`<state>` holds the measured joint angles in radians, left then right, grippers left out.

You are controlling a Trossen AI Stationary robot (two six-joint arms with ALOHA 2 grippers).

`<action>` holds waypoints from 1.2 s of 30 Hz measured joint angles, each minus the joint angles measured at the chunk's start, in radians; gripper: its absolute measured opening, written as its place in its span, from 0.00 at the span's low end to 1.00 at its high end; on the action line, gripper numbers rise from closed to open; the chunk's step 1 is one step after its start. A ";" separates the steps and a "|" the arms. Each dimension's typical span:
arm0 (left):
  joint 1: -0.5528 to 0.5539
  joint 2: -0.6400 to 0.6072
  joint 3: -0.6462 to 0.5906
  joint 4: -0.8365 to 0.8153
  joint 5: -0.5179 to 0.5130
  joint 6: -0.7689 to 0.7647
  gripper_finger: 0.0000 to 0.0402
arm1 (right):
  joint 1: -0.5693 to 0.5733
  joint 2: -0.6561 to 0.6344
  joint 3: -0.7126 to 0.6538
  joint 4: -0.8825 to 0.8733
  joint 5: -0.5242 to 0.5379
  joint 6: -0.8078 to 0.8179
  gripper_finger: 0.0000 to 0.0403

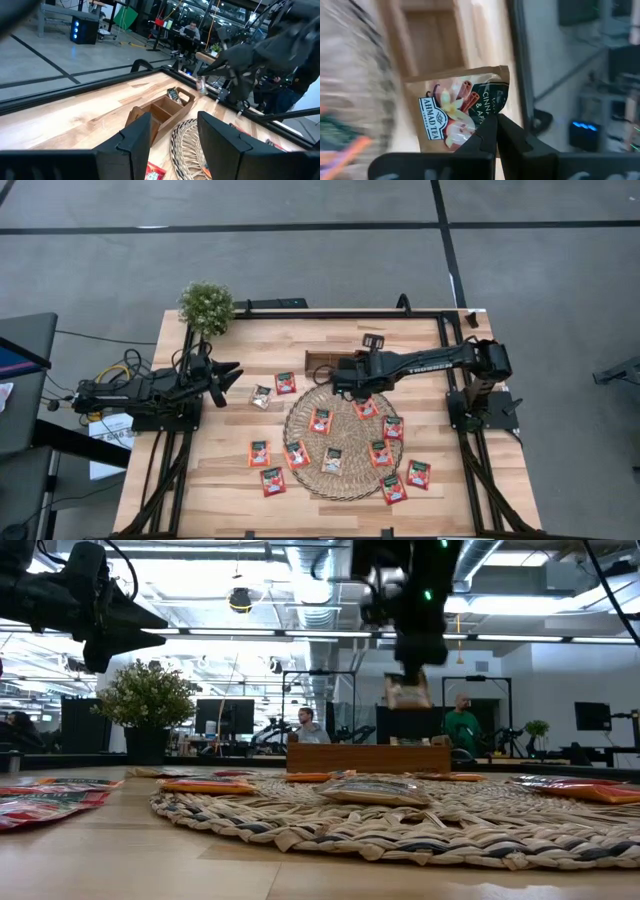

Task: Pick & Place Tea
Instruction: Put the top middle brown tea bag into the right section of the wooden organizer

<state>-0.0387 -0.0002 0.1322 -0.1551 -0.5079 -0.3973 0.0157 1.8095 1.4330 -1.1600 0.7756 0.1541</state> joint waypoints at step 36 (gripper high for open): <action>0.000 0.000 0.000 0.000 0.000 0.000 0.38 | -0.071 0.094 -0.151 0.215 0.144 -0.031 0.00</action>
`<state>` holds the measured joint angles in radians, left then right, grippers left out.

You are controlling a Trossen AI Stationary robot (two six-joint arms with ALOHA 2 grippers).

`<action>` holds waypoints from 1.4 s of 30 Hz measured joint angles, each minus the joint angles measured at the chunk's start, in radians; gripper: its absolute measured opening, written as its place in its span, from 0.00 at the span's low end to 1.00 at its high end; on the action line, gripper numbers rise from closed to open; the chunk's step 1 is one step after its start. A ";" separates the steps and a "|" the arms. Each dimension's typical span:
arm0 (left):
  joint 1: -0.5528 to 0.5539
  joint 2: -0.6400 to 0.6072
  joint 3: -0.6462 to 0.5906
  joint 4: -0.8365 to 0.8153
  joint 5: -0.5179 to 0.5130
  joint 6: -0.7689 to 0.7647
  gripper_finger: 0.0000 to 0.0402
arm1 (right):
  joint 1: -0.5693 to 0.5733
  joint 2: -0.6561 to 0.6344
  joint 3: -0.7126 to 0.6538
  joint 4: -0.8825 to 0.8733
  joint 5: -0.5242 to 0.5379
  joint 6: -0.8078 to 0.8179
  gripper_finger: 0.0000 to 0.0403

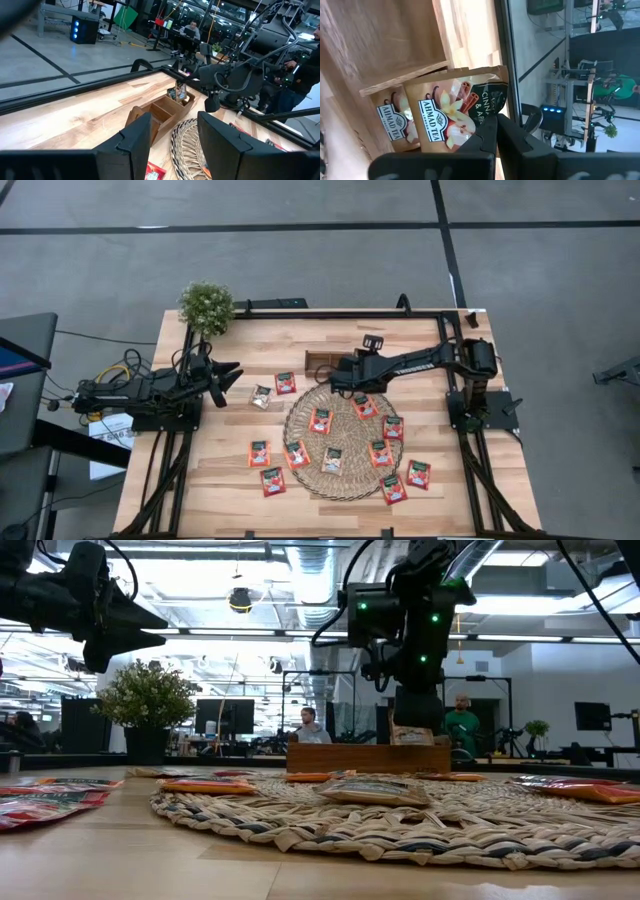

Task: Pick & Place Tea
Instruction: Put the top middle brown tea bag into the right section of the wooden organizer

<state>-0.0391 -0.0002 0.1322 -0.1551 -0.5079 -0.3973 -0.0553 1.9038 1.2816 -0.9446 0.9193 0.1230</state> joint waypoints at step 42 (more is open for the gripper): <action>0.000 0.000 0.000 0.000 0.000 0.000 0.38 | -0.004 0.000 -0.076 0.093 -0.035 -0.053 0.00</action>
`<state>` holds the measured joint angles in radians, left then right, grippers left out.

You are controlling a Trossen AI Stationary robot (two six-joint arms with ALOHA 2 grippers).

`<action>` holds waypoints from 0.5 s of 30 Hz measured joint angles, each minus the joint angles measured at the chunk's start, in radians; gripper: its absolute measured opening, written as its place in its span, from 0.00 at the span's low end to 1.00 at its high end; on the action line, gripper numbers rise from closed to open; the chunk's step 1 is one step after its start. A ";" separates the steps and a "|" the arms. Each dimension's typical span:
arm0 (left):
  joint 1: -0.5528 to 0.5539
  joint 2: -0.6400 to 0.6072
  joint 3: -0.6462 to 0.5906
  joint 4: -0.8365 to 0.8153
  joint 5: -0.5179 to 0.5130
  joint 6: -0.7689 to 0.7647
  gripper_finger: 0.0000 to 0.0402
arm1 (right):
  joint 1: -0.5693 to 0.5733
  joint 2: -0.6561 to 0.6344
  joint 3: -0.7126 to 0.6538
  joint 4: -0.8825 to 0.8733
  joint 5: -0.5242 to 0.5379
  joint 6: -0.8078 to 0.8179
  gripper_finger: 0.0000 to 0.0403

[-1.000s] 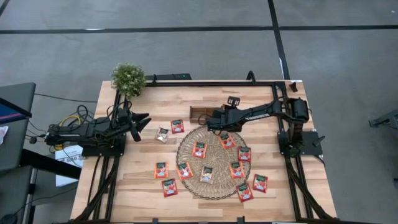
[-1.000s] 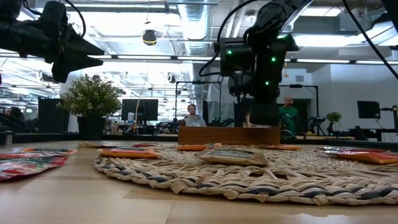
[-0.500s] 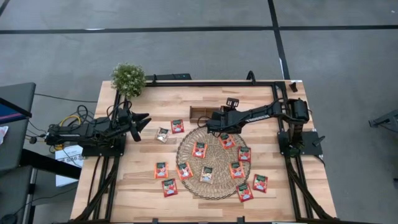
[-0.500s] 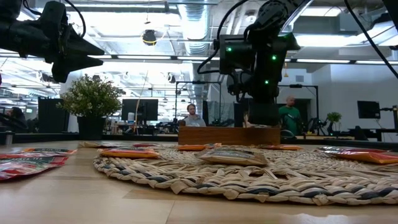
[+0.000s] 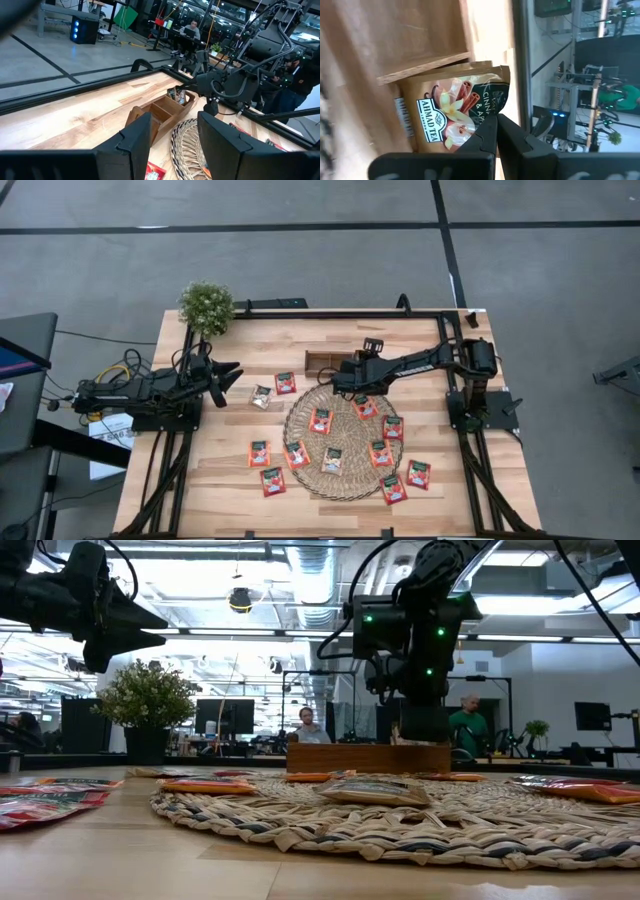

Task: Pick & Place Tea
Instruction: Put the top middle brown tea bag into the right section of the wooden organizer

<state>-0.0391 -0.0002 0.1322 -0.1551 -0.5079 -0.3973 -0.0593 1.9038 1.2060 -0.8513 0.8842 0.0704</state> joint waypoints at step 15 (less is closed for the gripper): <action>0.000 0.000 0.000 0.000 0.000 0.000 0.38 | 0.000 0.000 0.000 0.001 -0.004 0.009 0.03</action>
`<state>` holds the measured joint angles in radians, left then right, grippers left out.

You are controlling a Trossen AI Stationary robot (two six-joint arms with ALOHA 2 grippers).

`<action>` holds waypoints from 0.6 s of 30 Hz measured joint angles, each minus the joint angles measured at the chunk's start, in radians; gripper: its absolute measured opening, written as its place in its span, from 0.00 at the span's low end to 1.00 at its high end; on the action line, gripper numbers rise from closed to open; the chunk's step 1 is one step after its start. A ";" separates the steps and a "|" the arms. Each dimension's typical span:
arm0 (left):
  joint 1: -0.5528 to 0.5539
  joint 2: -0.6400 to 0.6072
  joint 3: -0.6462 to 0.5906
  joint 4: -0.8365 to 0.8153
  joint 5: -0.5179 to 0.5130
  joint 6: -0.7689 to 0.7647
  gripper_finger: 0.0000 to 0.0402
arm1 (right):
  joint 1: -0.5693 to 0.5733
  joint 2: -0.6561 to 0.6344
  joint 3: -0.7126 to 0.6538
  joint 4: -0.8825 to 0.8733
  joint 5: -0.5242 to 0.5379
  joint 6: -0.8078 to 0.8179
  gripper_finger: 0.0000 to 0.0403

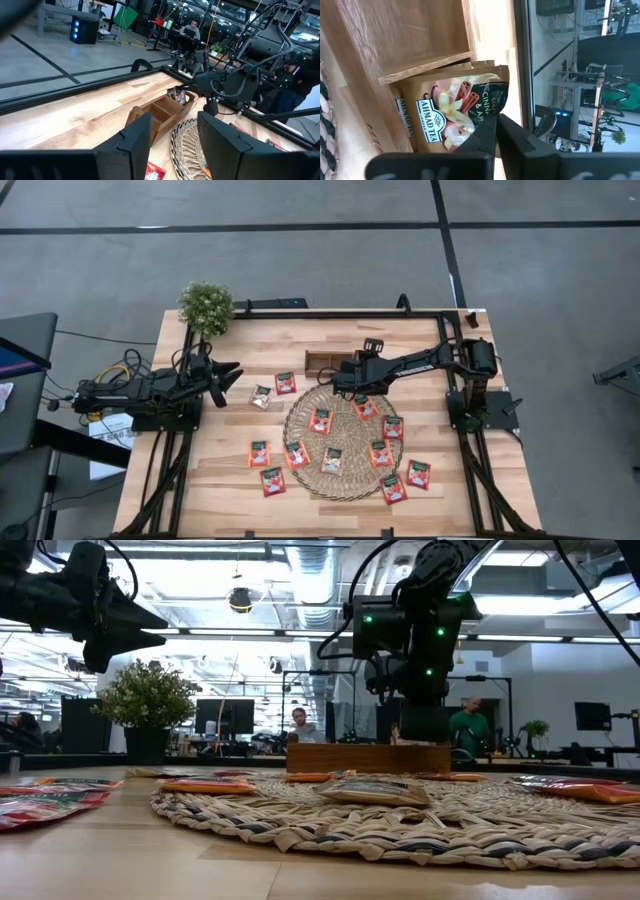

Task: Pick & Place Tea
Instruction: Put the top middle brown tea bag into the right section of the wooden organizer, then put the right brown tea bag into the right section of the wooden organizer

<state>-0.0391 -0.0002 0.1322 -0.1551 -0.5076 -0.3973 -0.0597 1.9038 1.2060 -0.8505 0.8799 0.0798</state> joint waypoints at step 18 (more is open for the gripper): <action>0.000 0.000 0.000 0.000 0.000 0.000 0.38 | 0.017 -0.025 0.114 -0.165 0.009 0.011 0.37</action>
<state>-0.0391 -0.0002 0.1318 -0.1551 -0.5076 -0.3973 -0.0426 1.8783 1.3203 -1.0150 0.8892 0.0911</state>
